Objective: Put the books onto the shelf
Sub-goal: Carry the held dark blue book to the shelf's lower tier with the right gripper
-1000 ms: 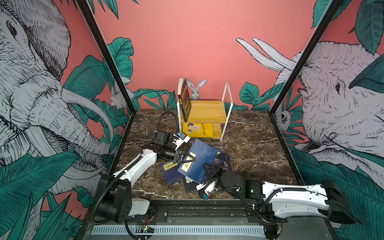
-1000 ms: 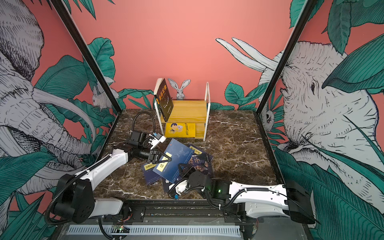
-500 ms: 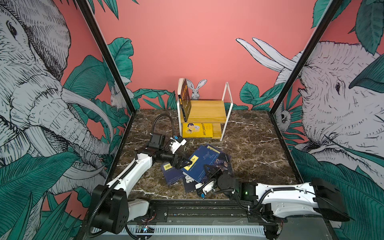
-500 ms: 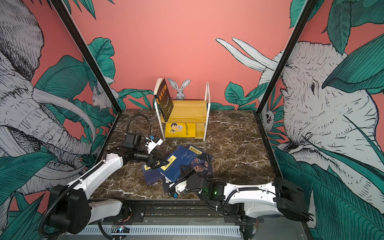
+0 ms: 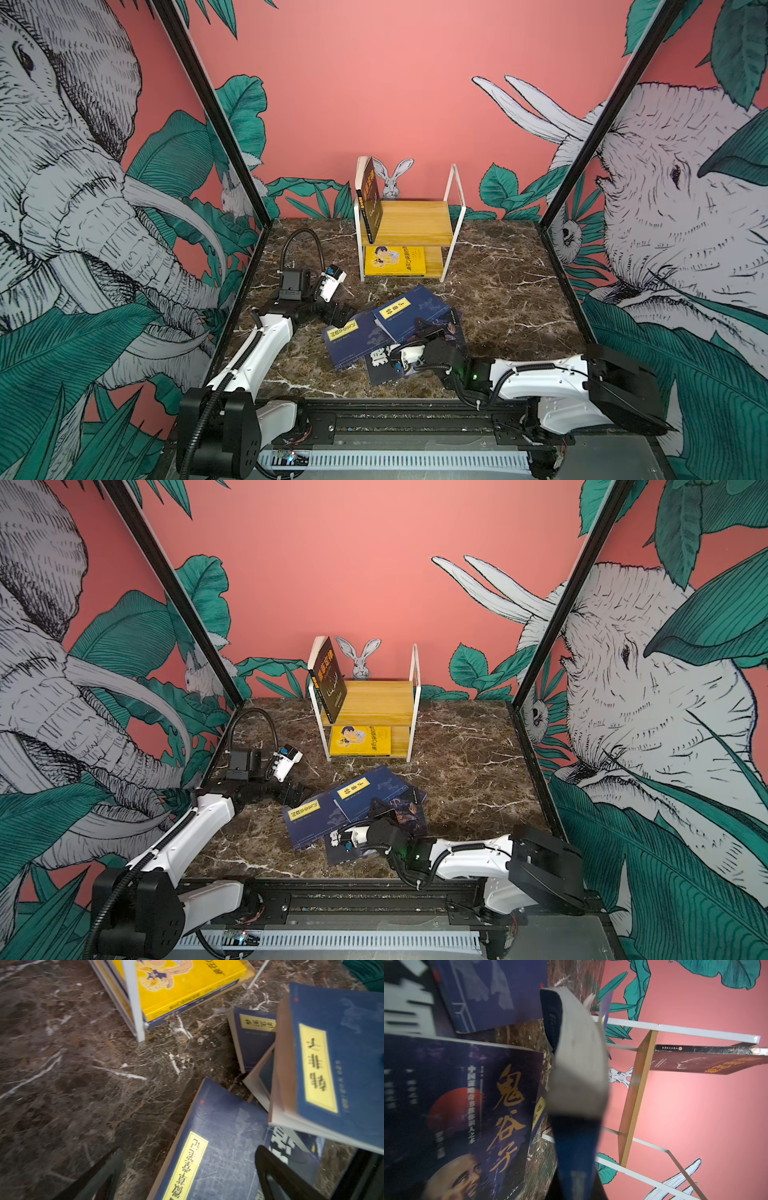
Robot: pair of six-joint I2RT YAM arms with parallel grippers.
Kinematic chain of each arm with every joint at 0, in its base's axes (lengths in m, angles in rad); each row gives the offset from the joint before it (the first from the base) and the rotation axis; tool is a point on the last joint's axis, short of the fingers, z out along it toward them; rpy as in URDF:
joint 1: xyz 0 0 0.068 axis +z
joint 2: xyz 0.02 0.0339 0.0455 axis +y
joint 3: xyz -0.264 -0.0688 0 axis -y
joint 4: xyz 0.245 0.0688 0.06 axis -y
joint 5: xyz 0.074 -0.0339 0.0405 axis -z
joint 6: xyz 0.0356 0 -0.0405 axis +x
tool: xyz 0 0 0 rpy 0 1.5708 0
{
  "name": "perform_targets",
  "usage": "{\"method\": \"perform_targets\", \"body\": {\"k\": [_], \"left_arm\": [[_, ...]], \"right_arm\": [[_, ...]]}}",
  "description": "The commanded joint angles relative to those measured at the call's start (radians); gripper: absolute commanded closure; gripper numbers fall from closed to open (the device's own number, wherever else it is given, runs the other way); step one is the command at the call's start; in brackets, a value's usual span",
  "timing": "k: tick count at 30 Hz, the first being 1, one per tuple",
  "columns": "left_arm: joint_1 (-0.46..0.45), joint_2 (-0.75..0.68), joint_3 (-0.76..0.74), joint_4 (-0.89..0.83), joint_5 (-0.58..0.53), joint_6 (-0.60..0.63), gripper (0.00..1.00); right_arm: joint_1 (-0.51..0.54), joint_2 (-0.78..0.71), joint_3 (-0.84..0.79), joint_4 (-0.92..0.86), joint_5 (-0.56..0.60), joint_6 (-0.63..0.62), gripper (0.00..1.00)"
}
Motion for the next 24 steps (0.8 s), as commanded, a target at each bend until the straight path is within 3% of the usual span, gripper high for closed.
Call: {"method": "perform_targets", "body": {"k": [1, 7, 14, 24], "left_arm": [[0.040, -0.037, -0.023, 0.059, -0.072, -0.015, 0.01], [0.086, -0.063, -0.023, 0.060, -0.122, -0.026, 0.01], [0.090, -0.074, -0.022, 0.057, -0.085, -0.031, 0.00], [0.093, -0.083, -0.046, 0.076, -0.048, -0.013, 0.01]], "right_arm": [[-0.040, 0.047, 0.063, 0.181, 0.049, 0.032, 1.00], [-0.094, 0.222, 0.199, 0.278, 0.078, 0.009, 1.00], [-0.157, 0.445, 0.381, 0.370, 0.118, -0.066, 1.00], [-0.252, 0.569, 0.543, 0.316, 0.149, -0.030, 1.00]]}}
